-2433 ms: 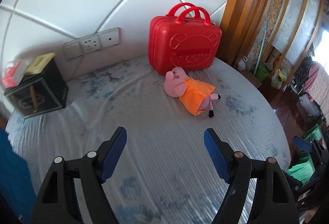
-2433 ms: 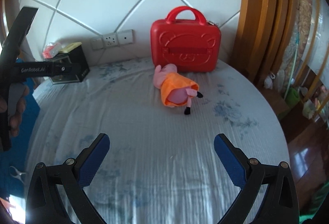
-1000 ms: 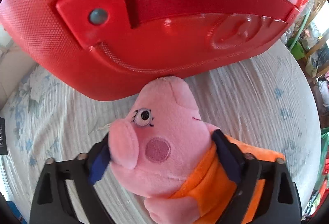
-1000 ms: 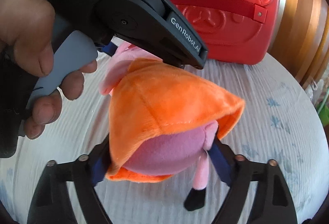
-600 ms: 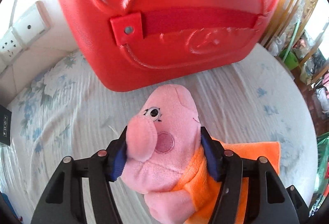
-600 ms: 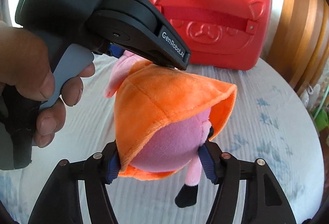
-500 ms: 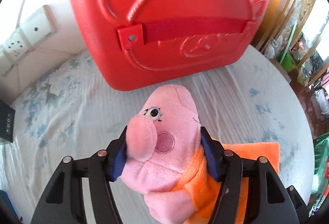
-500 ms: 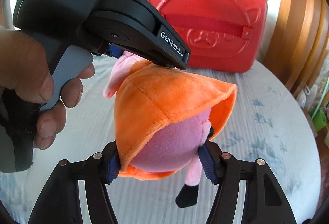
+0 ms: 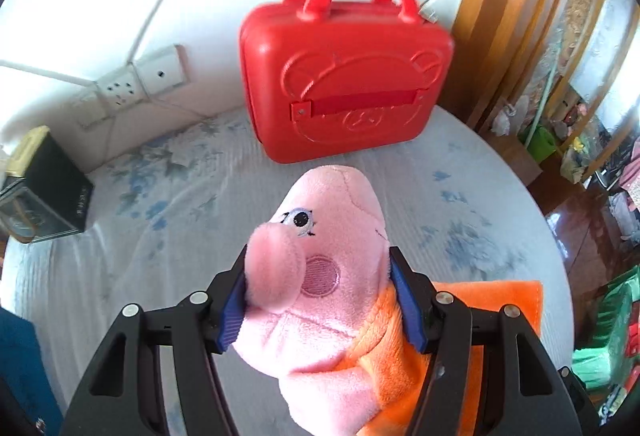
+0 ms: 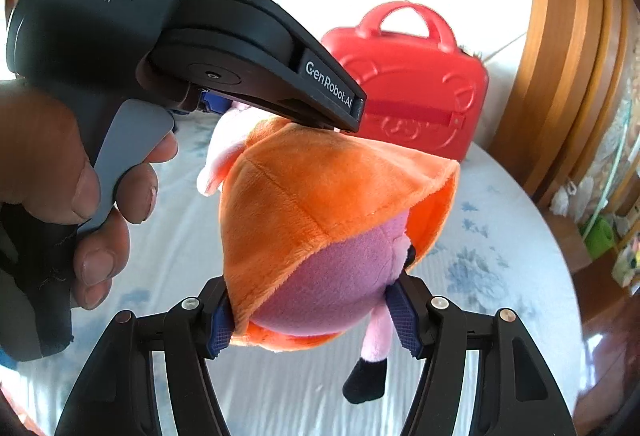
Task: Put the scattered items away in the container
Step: 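Lift the pig plush off the bed with both tools, then carry the pig plush with both tools over to the blue bin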
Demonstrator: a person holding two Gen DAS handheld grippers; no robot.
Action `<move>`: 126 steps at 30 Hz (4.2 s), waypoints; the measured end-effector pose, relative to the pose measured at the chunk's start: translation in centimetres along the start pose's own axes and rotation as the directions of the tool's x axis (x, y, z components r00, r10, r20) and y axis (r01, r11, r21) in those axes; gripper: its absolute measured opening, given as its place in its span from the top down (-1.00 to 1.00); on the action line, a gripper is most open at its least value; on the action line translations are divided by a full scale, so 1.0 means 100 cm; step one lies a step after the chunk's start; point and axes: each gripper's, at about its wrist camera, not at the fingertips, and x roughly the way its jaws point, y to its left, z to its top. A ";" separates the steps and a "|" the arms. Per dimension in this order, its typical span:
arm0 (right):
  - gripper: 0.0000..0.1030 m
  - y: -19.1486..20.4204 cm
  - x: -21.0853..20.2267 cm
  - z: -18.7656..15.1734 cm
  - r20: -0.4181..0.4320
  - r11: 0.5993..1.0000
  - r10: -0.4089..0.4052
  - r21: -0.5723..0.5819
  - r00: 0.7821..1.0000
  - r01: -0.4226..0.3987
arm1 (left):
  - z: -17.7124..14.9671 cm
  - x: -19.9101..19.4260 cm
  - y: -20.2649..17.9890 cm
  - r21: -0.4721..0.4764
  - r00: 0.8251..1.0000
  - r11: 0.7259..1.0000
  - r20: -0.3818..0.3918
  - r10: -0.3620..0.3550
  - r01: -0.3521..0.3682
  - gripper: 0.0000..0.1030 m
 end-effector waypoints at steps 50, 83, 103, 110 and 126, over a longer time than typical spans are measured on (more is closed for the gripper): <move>-0.25 0.138 -0.309 -0.082 0.100 0.991 0.124 -0.060 0.987 -0.118 | -0.209 -0.378 0.001 0.004 0.974 0.998 0.217 0.062 -0.064 -0.18; -0.26 0.344 -0.303 -0.013 0.162 0.956 0.245 -0.204 0.956 -0.210 | -0.239 -0.465 0.237 -0.126 0.931 0.984 0.325 0.164 -0.129 -0.18; -0.28 0.546 -0.273 0.043 0.140 0.903 0.343 -0.319 0.929 -0.286 | -0.278 -0.518 0.456 -0.244 0.903 0.952 0.339 0.263 -0.186 -0.18; -0.28 0.590 -0.264 0.058 0.122 0.879 0.377 -0.361 0.918 -0.313 | -0.289 -0.529 0.509 -0.294 0.894 0.935 0.337 0.295 -0.198 -0.18; -0.29 0.636 -0.209 0.086 0.058 0.848 0.419 -0.382 0.906 -0.368 | -0.296 -0.528 0.580 -0.348 0.894 0.910 0.297 0.335 -0.225 -0.18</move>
